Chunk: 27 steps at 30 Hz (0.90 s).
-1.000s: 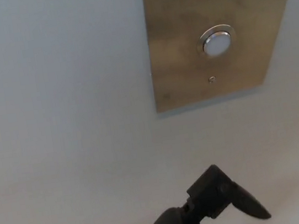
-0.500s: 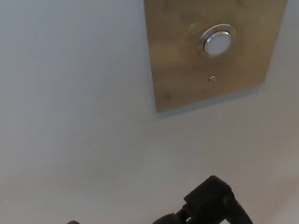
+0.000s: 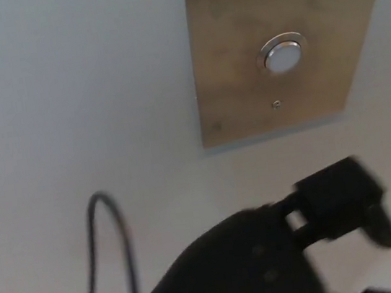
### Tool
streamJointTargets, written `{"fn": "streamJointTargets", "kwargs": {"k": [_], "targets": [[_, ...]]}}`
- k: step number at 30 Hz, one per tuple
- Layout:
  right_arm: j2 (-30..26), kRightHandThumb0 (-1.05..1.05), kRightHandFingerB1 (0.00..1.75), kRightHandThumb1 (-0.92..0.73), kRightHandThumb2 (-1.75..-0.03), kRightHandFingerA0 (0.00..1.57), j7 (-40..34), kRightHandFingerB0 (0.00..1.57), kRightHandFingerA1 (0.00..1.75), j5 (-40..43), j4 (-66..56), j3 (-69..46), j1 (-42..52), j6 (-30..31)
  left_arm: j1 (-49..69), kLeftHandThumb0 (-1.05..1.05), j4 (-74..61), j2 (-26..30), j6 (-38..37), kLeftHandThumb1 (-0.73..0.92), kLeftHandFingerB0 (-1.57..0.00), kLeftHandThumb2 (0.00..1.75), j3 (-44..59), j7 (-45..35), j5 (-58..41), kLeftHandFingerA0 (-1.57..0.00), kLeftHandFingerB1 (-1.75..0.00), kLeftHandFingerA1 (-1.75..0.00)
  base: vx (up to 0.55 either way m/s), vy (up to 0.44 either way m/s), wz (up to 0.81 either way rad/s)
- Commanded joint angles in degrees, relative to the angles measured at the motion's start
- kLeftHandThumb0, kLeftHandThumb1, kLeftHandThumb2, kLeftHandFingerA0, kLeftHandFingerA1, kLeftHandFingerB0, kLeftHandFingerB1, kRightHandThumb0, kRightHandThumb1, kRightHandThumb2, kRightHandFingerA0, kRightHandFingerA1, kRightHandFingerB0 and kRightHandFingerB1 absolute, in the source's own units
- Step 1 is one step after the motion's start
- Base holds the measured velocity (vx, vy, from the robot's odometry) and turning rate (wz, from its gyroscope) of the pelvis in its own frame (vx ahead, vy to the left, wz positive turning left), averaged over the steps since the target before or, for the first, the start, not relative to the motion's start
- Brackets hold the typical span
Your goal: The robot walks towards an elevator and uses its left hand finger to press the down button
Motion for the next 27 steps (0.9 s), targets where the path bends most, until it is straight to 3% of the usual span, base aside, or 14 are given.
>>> {"fn": "streamJointTargets", "kwargs": {"k": [1,6,7,8,12,13,16,17,20,21,22,23,26,27], "targets": [[-0.63,-0.37,0.37,-0.57,-0.58,0.62,-0.23,0.53,0.44,-0.95,0.34,0.74,0.04,-0.62,-4.41,-0.3,3.4,-3.3,3.83,0.5,-0.95,0.93,-2.78,-3.72,3.56,-0.95,-1.13,-1.53,0.0,0.0,0.0],[-0.53,-0.36,0.37,-0.57,-0.57,0.6,-0.15,0.53,0.44,-0.9,0.24,0.73,0.27,-1.58,-4.14,-0.22,5.29,-2.24,0.78,0.41,-0.94,0.88,-2.25,-2.49,5.58,-0.94,-0.97,-1.57,0.0,0.0,0.0],[-0.49,-0.36,0.38,-0.56,-0.57,0.58,-0.26,0.55,0.45,-0.75,0.18,0.52,0.4,-1.83,-4.19,-0.24,5.75,-1.94,0.26,0.42,-0.95,0.88,-1.68,-2.1,5.76,-0.96,-0.84,-1.45,0.0,0.0,0.0],[-0.48,-0.36,0.38,-0.56,-0.57,0.58,-0.3,0.55,0.45,-0.72,0.17,0.46,0.43,-1.9,-4.2,-0.24,5.89,-1.86,0.1,0.42,-0.95,0.88,-1.52,-2.0,5.82,-0.96,-0.84,-1.45,0.0,0.0,0.0],[-0.5,-0.37,0.37,-0.57,-0.57,0.58,-0.02,0.54,0.44,-0.68,0.1,0.19,0.41,-1.94,-3.81,-0.18,6.93,-0.98,-1.88,0.39,-0.96,1.03,-0.22,-0.49,6.04,-0.98,-0.96,-1.42,0.0,0.0,0.0],[-0.52,-0.38,0.37,-0.57,-0.57,0.58,-0.01,0.53,0.43,-0.86,0.07,0.31,0.35,-1.87,-3.58,-0.15,7.35,-0.52,-2.6,0.38,-0.92,1.08,0.34,0.03,5.89,-0.98,-1.36,-1.53,0.0,0.0,0.0],[-0.55,-0.38,0.37,-0.58,-0.57,0.58,0.02,0.52,0.44,-1.16,-0.19,0.54,0.36,-1.88,-3.2,-0.14,8.43,0.34,-4.48,0.39,-0.94,1.08,1.71,1.33,5.5,-0.98,-1.36,-1.5,0.0,0.0,0.0],[-0.52,-0.37,0.37,-0.58,-0.57,0.59,-0.12,0.51,0.43,-1.42,-0.19,0.77,0.33,-1.73,-3.83,-0.14,9.27,0.8,-5.34,0.4,-0.93,0.97,2.72,1.89,5.69,-0.94,-1.13,-1.39,0.0,0.0,0.0],[-0.52,-0.38,0.37,-0.58,-0.57,0.58,-0.34,0.52,0.43,-1.8,-0.04,1.16,0.24,-1.29,-6.6,-0.14,11.92,1.96,-7.93,0.38,-0.92,1.05,6.0,3.7,5.97,-0.99,-1.31,-1.46,0.0,0.0,0.0],[-0.59,-0.38,0.37,-0.58,-0.57,0.58,-0.46,0.52,0.43,-1.85,0.0,1.25,0.26,-1.22,-7.15,-0.15,12.4,2.3,-8.19,0.43,-0.9,0.96,6.94,3.73,5.92,-0.93,-1.01,-1.18,0.0,0.0,0.0],[-0.61,-0.38,0.37,-0.58,-0.57,0.58,-0.49,0.52,0.43,-1.86,0.01,1.28,0.26,-1.2,-7.27,-0.15,12.51,2.39,-8.25,0.43,-0.9,0.96,7.17,3.72,5.89,-0.93,-1.01,-1.18,0.0,0.0,0.0],[-0.61,-0.38,0.37,-0.57,-0.57,0.6,-0.42,0.53,0.43,-1.62,0.13,1.09,0.26,-1.15,-8.24,-0.12,13.28,2.67,-8.69,0.42,-0.85,0.94,8.33,4.08,5.54,-0.89,-1.52,-1.64,0.0,0.0,0.0],[-0.6,-0.38,0.37,-0.57,-0.57,0.6,-0.27,0.53,0.43,-1.26,0.32,0.78,0.25,-1.09,-9.68,-0.12,14.57,3.03,-9.68,0.42,-0.85,0.94,10.08,4.67,4.92,-0.89,-1.52,-1.64,0.0,0.0,0.0],[-0.74,-0.38,0.37,-0.58,-0.57,0.6,-0.25,0.54,0.43,-1.5,0.43,0.97,0.24,-0.92,-10.3,-0.06,14.39,2.78,-9.13,0.42,-0.8,0.99,10.78,4.47,4.68,-0.95,-1.68,-1.59,0.0,0.0,0.0]]}}
